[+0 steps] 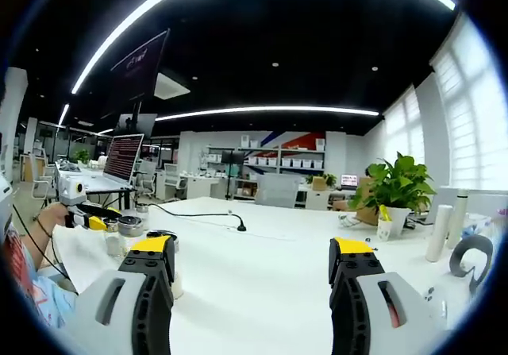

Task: Rotate the seasoning bottle until the label or dispensing opening points toward the visible target arrow and the bottle remains upright within the marked orientation range

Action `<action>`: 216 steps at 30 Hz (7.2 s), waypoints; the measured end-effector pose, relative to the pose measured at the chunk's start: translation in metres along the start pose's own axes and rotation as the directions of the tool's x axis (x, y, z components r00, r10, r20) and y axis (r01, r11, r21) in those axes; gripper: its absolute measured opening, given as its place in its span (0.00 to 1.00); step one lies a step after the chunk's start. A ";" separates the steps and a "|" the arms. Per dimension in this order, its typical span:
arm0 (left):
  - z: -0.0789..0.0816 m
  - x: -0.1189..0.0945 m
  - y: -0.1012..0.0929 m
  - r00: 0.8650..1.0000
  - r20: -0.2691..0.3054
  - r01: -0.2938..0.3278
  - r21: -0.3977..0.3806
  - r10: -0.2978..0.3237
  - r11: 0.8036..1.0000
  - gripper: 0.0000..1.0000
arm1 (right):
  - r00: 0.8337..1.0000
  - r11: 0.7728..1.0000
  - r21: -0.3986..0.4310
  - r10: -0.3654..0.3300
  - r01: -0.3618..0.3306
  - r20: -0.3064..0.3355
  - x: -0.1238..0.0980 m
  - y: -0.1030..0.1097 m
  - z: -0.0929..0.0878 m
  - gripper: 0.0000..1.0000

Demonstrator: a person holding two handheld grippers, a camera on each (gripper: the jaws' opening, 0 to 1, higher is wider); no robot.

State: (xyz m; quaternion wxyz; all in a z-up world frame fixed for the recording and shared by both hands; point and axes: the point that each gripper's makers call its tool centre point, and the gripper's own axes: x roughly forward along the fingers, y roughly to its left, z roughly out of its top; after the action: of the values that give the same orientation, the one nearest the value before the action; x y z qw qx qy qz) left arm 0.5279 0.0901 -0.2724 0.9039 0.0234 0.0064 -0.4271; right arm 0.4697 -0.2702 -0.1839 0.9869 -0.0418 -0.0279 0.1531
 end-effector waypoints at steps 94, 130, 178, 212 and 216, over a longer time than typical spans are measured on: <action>-0.013 0.009 0.007 0.923 0.052 -0.379 -0.054 0.381 0.924 0.35 | 1.000 1.000 0.001 0.008 -0.008 0.009 -0.014 0.007 0.004 0.82; -0.013 0.010 0.002 0.987 0.069 -0.144 -0.043 0.147 0.989 0.35 | 1.000 1.000 -0.010 0.003 -0.003 0.003 -0.014 0.005 0.003 0.82; -0.012 0.014 -0.006 0.992 0.074 0.102 -0.022 -0.100 0.995 0.35 | 0.997 0.996 0.034 0.080 -0.079 -0.015 -0.010 0.022 -0.003 0.82; 0.012 0.012 0.002 0.988 0.123 -0.092 -0.009 0.092 0.996 0.57 | 0.998 0.998 0.016 0.067 -0.067 -0.005 -0.011 0.019 0.001 0.81; 0.013 0.009 0.003 0.978 0.115 -0.175 0.018 0.171 0.984 0.57 | 0.998 0.998 0.015 0.061 -0.061 0.004 -0.012 0.018 0.004 0.81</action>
State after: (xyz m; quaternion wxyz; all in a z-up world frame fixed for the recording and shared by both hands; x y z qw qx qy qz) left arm 0.5354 0.0844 -0.2600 0.9361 0.0125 -0.0529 -0.3476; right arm 0.4529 -0.2563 -0.1824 0.9820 -0.0349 -0.0274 0.1836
